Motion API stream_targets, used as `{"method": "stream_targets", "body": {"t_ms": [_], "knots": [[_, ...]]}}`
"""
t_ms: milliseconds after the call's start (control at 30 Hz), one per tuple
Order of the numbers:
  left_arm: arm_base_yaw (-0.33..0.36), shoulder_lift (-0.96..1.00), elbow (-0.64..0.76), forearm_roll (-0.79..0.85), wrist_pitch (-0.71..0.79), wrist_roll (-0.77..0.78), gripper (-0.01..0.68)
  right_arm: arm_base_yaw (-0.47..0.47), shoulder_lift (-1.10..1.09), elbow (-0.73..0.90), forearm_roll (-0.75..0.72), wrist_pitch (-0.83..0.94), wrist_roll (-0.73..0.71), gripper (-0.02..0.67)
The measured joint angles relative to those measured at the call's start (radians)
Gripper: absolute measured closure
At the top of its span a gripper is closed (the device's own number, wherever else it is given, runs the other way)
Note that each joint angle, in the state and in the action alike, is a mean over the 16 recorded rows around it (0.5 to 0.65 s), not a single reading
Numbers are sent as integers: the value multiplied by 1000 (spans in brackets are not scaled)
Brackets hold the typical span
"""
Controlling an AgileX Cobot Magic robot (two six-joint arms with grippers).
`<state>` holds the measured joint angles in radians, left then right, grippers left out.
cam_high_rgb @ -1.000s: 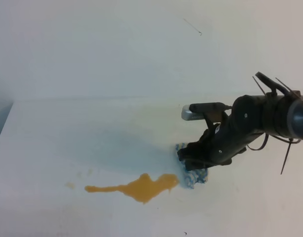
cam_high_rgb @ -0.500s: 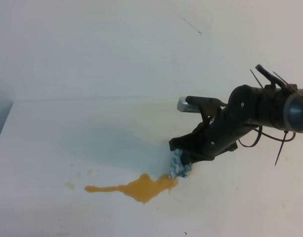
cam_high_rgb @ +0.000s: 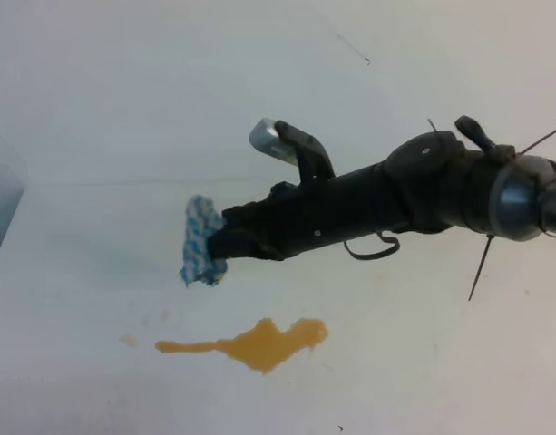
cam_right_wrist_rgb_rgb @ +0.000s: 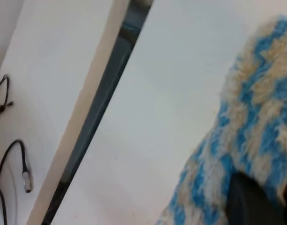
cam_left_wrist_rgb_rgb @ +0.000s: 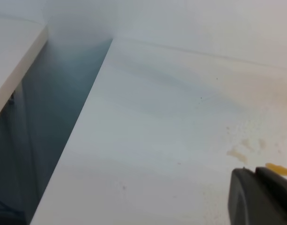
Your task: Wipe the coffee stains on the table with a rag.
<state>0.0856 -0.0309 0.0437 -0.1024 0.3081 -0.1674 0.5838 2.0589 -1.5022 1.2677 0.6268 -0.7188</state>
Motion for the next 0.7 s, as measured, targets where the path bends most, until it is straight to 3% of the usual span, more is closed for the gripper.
{"method": "stream_targets", "body": {"t_ms": [167, 367, 533, 700], "knots": [[0, 0, 0, 0, 0, 0, 674, 73, 58, -44, 77, 5, -100, 652], [0, 0, 0, 0, 0, 0, 674, 144, 151, -110, 73, 11, -117, 650], [0, 0, 0, 0, 0, 0, 674, 174, 211, -150, -23, -5, -51, 649], [0, 0, 0, 0, 1, 0, 674, 182, 239, -163, -218, -26, 97, 647]]}}
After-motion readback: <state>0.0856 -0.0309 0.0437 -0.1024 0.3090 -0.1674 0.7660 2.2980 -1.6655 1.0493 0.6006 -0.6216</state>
